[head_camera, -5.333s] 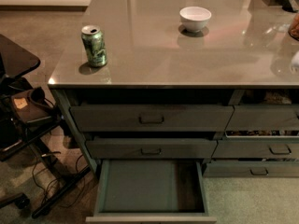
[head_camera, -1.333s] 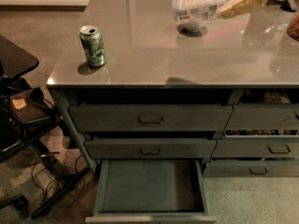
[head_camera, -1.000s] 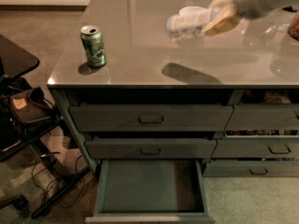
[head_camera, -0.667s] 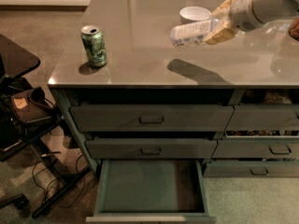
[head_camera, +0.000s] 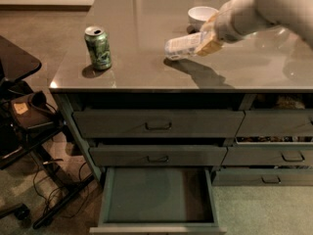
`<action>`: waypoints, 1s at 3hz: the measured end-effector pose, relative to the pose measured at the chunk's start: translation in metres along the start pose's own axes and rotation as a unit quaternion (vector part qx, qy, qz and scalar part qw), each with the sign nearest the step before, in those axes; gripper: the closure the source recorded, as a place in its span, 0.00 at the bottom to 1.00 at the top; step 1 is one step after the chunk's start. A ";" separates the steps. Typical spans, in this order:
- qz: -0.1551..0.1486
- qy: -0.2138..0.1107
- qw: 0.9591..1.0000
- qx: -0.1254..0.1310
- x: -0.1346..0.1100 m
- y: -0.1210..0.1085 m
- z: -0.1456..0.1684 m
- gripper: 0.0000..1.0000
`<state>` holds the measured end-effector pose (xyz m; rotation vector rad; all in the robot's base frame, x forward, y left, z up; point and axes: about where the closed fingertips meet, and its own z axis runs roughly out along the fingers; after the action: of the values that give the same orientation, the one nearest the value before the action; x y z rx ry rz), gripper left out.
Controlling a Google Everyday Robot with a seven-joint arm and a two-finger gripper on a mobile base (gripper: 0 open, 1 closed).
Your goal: Pick blue plastic bottle from bottom drawer and place on counter
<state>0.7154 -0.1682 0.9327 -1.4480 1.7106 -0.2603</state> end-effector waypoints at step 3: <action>0.000 0.002 0.999 -0.045 -0.012 0.012 0.078 0.81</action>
Offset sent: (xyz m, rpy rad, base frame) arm 0.0674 0.0576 -0.0686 -0.0080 0.1195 0.0596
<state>0.7614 -0.1268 0.8831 -1.5127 1.7443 -0.1883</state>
